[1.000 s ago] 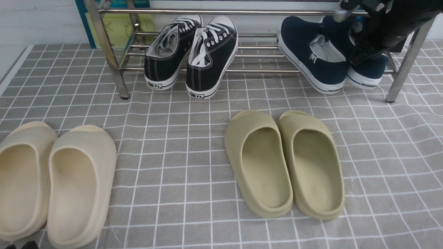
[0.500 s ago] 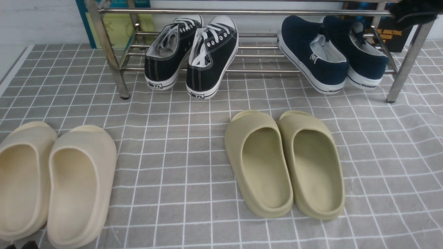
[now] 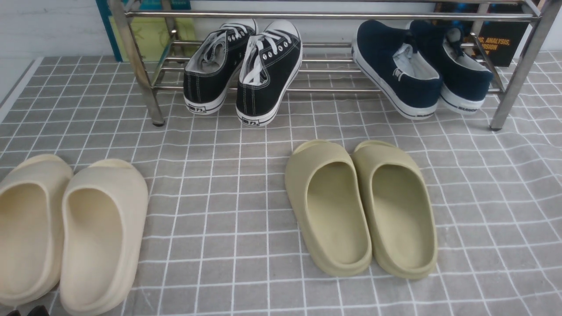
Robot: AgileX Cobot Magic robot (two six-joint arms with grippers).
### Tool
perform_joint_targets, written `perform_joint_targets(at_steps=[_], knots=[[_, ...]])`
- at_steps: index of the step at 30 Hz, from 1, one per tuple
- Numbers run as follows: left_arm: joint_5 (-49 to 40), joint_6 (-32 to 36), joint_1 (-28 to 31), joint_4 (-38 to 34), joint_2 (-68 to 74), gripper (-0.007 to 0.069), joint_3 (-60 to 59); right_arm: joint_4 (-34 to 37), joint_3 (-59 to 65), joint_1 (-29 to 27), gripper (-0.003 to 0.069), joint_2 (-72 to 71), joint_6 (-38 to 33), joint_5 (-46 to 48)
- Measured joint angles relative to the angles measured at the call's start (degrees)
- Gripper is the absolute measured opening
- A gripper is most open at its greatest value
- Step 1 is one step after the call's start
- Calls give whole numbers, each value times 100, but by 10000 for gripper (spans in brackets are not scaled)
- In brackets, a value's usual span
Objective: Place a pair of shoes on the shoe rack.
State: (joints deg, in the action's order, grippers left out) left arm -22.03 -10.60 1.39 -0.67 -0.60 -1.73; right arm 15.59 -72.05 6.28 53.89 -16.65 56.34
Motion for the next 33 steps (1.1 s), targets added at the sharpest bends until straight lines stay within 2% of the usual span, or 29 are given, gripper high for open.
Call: perform_joint_targets(at_steps=[6, 11, 22, 33], knots=[[0, 0, 0, 0, 0, 239, 0, 43, 1152, 0, -2, -906, -7, -526], [0, 0, 0, 0, 0, 239, 0, 105, 1612, 0, -1, -1251, -7, -400], [0, 0, 0, 0, 0, 239, 0, 356, 1691, 46, -1, -1331, -7, -146], [0, 0, 0, 0, 0, 239, 0, 33, 1971, 89, -3, -1410, 16, -801]])
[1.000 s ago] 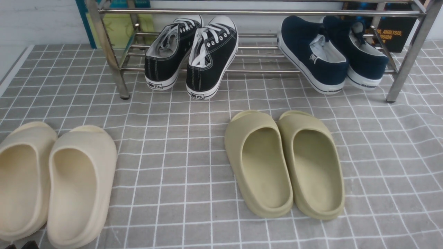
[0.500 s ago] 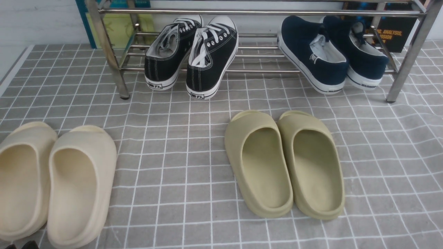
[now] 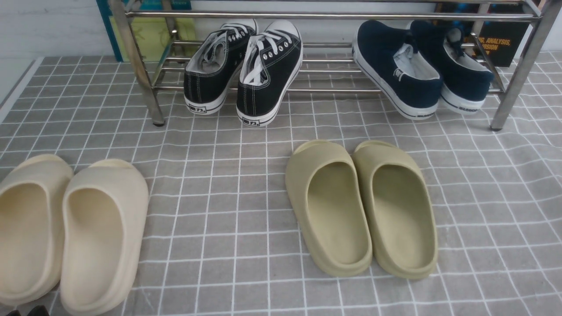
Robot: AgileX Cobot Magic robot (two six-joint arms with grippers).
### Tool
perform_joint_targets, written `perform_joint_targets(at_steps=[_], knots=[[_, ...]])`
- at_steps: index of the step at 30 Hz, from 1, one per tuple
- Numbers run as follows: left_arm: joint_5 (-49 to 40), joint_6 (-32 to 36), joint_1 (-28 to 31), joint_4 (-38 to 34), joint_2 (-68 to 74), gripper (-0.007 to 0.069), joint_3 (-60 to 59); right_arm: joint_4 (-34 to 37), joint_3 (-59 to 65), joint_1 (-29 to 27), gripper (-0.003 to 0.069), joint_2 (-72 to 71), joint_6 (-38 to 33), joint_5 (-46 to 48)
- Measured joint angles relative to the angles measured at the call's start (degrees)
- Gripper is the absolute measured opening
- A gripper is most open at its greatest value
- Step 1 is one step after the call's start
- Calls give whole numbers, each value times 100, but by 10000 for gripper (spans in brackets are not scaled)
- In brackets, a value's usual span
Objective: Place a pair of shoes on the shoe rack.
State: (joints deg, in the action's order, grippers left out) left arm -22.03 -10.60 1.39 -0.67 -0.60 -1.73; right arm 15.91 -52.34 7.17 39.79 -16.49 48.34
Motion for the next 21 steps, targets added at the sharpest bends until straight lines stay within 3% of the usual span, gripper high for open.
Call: perform_joint_targets(at_steps=[5, 6, 11, 16, 21], knots=[[0, 0, 0, 0, 0, 239, 0, -807, 1538, 0, -3, -809, 812, -1858], [0, 0, 0, 0, 0, 239, 0, -847, 1538, 3, -3, -854, 868, -1858], [0, 0, 0, 0, 0, 239, 0, -1717, 3840, -538, -3, -2214, 2390, -3464], [0, 0, 0, 0, 0, 239, 0, -2241, 5148, -992, -3, -3314, 2874, -3744], [5, 0, 0, 0, 0, 239, 0, -2285, 5379, -1106, -3, -4018, 2947, -2894]])
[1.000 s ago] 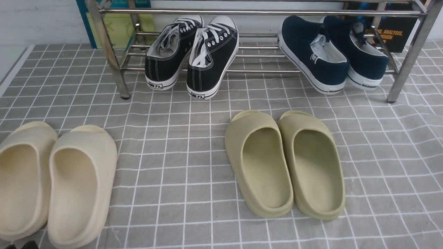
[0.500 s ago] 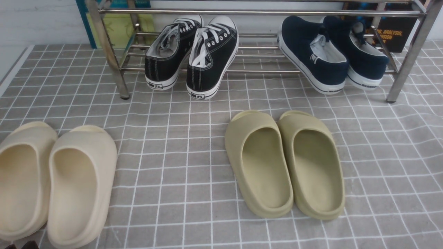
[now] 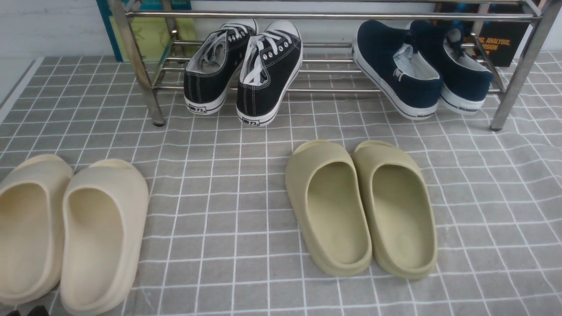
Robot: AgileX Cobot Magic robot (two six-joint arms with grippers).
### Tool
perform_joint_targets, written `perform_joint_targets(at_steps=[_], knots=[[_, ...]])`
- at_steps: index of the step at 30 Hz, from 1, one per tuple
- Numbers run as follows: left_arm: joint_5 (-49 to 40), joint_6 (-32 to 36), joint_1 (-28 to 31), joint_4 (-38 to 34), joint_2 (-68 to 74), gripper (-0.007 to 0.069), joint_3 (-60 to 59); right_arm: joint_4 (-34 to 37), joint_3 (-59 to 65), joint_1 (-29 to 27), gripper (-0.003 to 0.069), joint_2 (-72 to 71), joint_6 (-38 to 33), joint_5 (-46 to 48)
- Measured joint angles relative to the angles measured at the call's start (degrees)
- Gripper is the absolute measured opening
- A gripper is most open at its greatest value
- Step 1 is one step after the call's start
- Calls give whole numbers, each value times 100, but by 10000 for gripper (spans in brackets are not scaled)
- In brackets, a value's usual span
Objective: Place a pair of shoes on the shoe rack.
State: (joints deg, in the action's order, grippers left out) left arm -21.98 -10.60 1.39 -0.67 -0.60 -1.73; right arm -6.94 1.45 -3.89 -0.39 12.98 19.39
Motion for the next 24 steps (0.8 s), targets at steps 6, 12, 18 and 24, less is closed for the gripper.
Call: perform_joint_targets(at_steps=[6, 12, 18, 24], knots=[[-5, 0, 0, 0, 0, 239, 0, 27, -37, 0, -3, -19, -69, 197], [-5, 0, 0, -5, 0, 239, 0, 58, -38, 0, -3, -19, -119, 223], [-5, 0, 0, -5, 0, 239, 0, 63, -43, 0, -1, -19, -124, 235], [-5, 0, 0, -5, 0, 239, 0, 63, -43, 0, 1, -19, -124, 242]])
